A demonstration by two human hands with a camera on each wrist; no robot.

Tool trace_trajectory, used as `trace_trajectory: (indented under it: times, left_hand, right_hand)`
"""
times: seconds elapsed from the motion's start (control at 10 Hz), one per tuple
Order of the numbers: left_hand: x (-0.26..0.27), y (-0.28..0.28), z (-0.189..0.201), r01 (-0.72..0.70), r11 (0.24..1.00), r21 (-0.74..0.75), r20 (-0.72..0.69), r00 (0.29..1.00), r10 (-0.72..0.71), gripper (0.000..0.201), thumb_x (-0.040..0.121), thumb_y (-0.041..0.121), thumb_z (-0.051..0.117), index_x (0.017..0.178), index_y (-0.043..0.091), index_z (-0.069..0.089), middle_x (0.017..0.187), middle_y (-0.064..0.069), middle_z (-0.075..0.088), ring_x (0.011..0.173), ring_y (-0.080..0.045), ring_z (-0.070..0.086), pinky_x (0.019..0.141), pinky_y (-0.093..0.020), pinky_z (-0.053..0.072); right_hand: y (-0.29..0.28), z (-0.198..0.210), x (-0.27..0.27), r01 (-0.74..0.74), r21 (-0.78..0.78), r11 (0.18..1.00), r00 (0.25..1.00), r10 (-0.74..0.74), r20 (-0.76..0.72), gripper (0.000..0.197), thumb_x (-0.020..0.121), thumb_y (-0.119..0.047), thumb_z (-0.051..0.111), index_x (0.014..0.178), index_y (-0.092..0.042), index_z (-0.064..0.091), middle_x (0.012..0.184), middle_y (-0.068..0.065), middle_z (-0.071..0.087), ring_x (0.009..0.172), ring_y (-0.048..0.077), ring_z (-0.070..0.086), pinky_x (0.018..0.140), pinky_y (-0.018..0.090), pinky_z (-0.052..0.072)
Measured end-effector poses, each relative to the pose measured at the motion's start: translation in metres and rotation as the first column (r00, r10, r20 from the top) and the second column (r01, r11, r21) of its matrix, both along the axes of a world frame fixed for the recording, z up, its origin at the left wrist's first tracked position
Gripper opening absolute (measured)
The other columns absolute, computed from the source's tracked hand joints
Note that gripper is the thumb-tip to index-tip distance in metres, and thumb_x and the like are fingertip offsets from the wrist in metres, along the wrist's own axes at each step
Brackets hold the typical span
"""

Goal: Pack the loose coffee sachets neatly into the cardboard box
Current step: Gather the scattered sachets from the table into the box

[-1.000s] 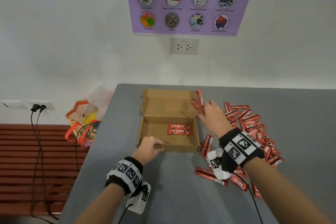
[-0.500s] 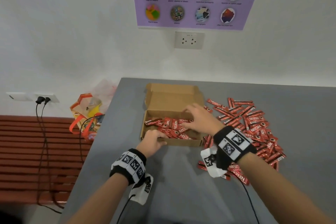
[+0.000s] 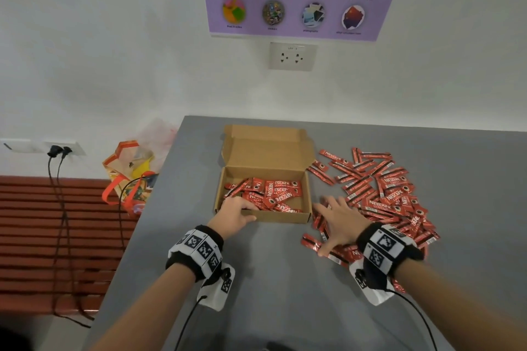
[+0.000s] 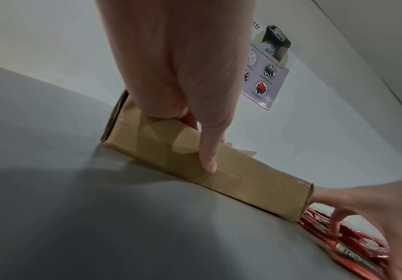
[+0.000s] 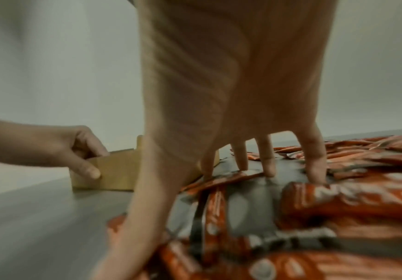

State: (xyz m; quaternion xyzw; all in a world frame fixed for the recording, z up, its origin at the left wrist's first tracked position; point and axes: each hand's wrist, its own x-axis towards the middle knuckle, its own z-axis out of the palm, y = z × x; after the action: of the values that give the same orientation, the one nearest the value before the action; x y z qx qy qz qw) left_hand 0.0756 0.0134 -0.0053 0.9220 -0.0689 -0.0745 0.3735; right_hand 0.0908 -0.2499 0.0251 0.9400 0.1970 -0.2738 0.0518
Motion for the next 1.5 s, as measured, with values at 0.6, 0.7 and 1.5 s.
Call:
trace_trajectory:
  times: [0.6,0.7,1.5]
  left_hand:
    - [0.0,0.0,0.001,0.003,1.0,0.015,-0.036,0.999,-0.002,0.023,0.085,0.008,0.065,0.107,0.008,0.07,0.111,-0.004,0.068,0.107,-0.016,0.058,0.098,-0.024,0.041]
    - [0.001,0.0,0.0,-0.001,1.0,0.018,-0.037,0.999,0.002,0.023,0.085,0.008,0.065,0.107,0.008,0.07,0.11,-0.004,0.068,0.105,-0.016,0.059,0.096,-0.022,0.041]
    - [0.002,0.001,-0.004,-0.017,1.0,0.019,-0.002,1.0,0.017,0.023,0.083,0.007,0.067,0.106,0.007,0.07,0.108,-0.006,0.069,0.101,-0.018,0.061,0.095,-0.025,0.044]
  right_hand:
    - [0.004,0.034,0.013,0.072,0.321,0.944,0.981,-0.125,0.147,0.013,0.089,-0.016,0.06,0.1,-0.009,0.064,0.084,-0.007,0.053,0.074,0.003,0.054,0.062,0.01,0.04]
    - [0.003,0.062,0.02,0.088,0.367,0.926,0.963,-0.174,0.208,0.009,0.087,-0.019,0.065,0.09,-0.011,0.063,0.077,-0.01,0.048,0.074,0.007,0.052,0.061,0.013,0.037]
    - [-0.013,0.049,0.015,0.305,0.124,0.944,0.952,-0.305,-0.02,0.08,0.066,-0.047,0.078,0.131,-0.018,0.042,0.136,0.005,0.046,0.117,0.02,0.048,0.1,0.035,0.042]
